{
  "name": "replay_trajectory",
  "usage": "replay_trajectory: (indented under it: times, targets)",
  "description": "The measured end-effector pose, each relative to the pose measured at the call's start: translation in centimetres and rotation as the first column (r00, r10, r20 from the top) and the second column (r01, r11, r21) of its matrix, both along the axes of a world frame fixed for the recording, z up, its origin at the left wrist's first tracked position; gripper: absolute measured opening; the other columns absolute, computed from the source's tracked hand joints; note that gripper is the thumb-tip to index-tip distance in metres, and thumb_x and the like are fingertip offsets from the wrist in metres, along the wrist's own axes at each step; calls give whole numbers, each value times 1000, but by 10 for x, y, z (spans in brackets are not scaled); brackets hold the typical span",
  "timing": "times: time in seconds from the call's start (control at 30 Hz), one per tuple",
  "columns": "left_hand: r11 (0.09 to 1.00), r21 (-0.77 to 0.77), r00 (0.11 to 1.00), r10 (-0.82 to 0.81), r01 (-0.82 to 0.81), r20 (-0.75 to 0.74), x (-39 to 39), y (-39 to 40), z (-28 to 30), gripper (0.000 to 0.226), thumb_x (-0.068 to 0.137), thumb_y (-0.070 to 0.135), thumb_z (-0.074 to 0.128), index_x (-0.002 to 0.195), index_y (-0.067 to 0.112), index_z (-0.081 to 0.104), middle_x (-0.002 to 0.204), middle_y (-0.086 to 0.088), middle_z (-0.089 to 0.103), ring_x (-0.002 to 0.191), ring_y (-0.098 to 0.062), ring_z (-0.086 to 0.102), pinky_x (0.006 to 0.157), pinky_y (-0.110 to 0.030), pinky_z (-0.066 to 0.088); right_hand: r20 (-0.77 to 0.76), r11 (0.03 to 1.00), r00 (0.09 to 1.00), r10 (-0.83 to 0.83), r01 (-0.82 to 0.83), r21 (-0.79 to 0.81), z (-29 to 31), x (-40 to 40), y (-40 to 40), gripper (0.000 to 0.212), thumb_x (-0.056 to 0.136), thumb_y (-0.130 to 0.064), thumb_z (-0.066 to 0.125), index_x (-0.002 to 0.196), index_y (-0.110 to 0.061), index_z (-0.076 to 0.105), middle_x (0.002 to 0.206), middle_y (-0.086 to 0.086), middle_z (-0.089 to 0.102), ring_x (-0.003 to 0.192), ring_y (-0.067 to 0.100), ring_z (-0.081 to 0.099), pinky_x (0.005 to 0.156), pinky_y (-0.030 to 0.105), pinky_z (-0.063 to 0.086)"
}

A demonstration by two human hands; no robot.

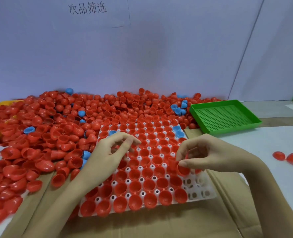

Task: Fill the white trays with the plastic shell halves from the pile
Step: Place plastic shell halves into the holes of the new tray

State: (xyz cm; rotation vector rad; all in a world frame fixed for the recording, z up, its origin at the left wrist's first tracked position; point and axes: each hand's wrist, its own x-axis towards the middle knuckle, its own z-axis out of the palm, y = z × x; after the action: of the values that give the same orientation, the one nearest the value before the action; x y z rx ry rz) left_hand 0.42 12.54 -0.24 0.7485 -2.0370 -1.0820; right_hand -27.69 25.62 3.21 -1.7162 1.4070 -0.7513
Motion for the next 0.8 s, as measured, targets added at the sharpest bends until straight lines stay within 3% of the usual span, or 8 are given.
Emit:
replay_trajectory:
  times: [0.27,0.43,0.63,0.73,0.8]
  targets:
    - [999,15,998,43,-43,-49,1,-3,-1,36,107,37,48,95,27,80,104,7,78,97,-12,72,77,-21,59,-40,986,996,82,-75,149,0,-14,8,18,91,-34,82,93,-18,75,81,9,76,66,16,64,59,20,50]
    - [998,36,997,54,-52,-54,-1,-4,-3,38,108,36,48,94,23,80,103,5,78,96,-13,72,77,-25,61,-90,976,992,89,-68,208,-3,-15,8,27,86,-43,85,89,-20,73,73,1,72,59,8,60,54,18,46]
    - [998,8,997,62,-62,-49,0,-6,-2,38,108,38,47,92,27,80,102,5,78,94,-16,73,74,-25,61,-106,986,992,65,-47,162,-4,-11,5,31,87,-48,83,87,-19,73,67,-4,68,52,11,56,50,18,44]
    - [992,-66,994,107,-107,-5,6,-15,-1,33,107,37,50,95,27,80,102,5,76,96,-14,72,82,-32,58,-97,992,994,41,-28,126,-5,-8,3,30,90,-46,80,88,-17,72,66,-2,67,53,12,57,51,20,45]
    - [973,-139,983,186,-185,-5,13,-27,-1,25,106,32,55,97,27,78,105,10,75,100,-7,70,88,-26,54,-101,995,995,21,-10,102,-7,-5,1,31,93,-44,78,88,-14,71,65,-2,66,52,11,57,51,20,45]
